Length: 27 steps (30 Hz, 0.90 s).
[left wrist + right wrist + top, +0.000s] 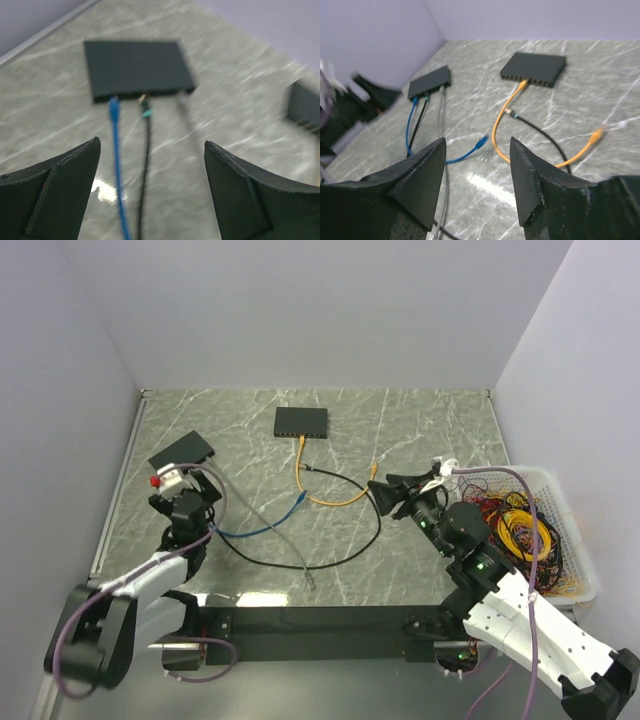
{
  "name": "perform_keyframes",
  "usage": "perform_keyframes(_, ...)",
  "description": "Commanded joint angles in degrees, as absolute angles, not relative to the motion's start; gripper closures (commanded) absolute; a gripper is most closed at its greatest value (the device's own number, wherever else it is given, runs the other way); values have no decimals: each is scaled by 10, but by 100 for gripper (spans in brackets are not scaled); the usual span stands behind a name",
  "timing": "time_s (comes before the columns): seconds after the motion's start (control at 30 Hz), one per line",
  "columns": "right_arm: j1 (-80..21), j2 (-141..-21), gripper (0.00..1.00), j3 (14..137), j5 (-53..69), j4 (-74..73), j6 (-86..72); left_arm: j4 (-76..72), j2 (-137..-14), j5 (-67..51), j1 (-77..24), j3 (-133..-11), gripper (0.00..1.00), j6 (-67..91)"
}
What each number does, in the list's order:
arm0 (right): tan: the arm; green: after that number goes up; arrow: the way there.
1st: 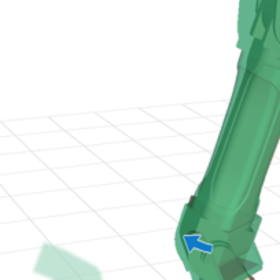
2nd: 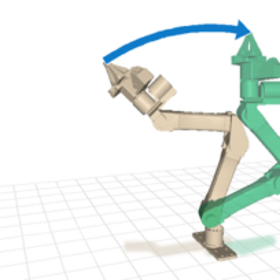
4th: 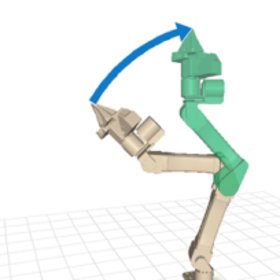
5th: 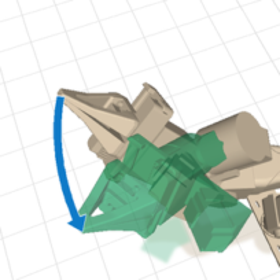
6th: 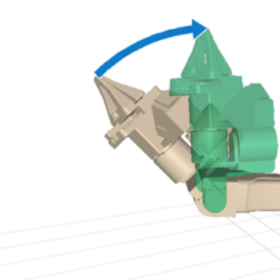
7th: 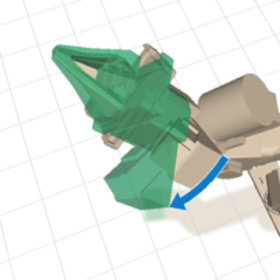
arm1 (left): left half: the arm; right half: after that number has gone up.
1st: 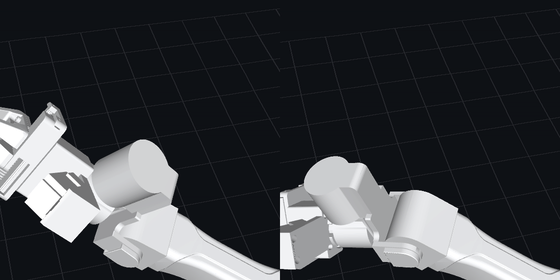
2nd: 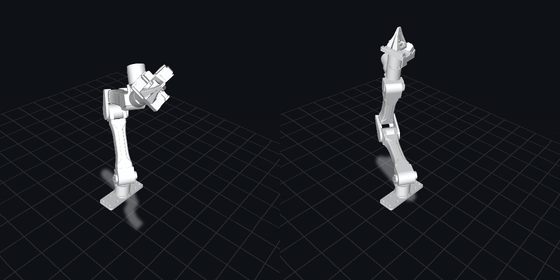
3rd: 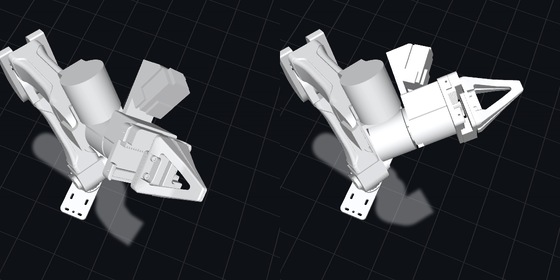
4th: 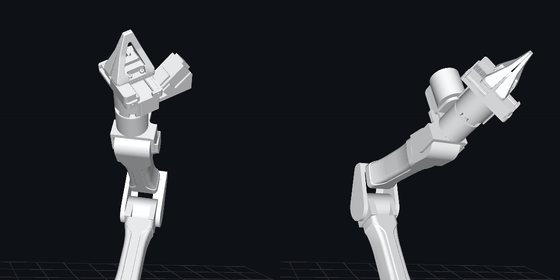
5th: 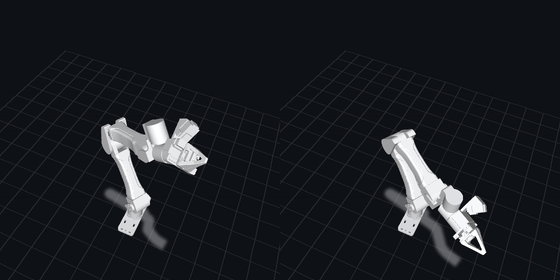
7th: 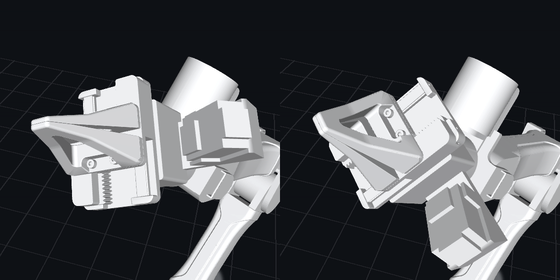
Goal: Insert the plug into the switch port
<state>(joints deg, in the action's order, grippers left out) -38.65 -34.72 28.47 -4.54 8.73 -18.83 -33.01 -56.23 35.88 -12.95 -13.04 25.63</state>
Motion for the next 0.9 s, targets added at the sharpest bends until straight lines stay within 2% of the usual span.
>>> perform_keyframes(0.0,-389,-333,39,284,-100,112,-193,-501,-628,384,-132,-111,9,191)
perform_keyframes(0.1,-390,-344,39,284,-101,113,-193,-498,-695,365,-132,-150,11,171)
perform_keyframes(0.17,-389,-351,39,282,-93,117,-186,-573,-735,339,-130,-152,8,128)
perform_keyframes(0.27,-389,-352,39,276,-67,131,-175,-587,-790,351,-127,-190,11,71)
perform_keyframes(0.33,-389,-351,39,270,-60,139,-172,-651,-837,327,-118,-183,5,49)
perform_keyframes(0.37,-389,-347,40,264,-58,148,-170,-683,-850,323,-108,-182,7,57)
perform_keyframes(0.4,-388,-346,40,262,-58,149,-169,-607,-841,306,-102,-192,9,75)
perform_keyframes(0.43,-389,-345,40,261,-57,152,-168,-617,-829,283,-86,-182,12,81)
perform_keyframes(0.57,-389,-345,40,248,-48,170,-167,-684,-815,221,-59,-141,11,94)
perform_keyframes(0.63,-389,-349,40,243,-44,180,-167,-772,-856,214,-34,-125,6,105)
perform_keyframes(0.67,-389,-355,38,241,-42,190,-166,-741,-848,213,-34,-130,4,116)
perform_keyframes(0.7,-389,-359,30,238,-46,197,-164,-697,-832,206,-33,-135,4,125)
perform_keyframes(0.73,-389,-367,24,236,-50,205,-162,-747,-845,208,-31,-128,4,117)
perform_keyframes(0.77,-389,-371,10,236,-74,204,-167,-756,-850,211,-31,-125,3,111)
perform_keyframes(0.83,-389,-385,7,243,-105,194,-164,-705,-835,207,-31,-133,3,121)
perform_keyframes(0.87,-389,-407,6,256,-126,174,-161,-739,-841,209,-32,-128,1,114)
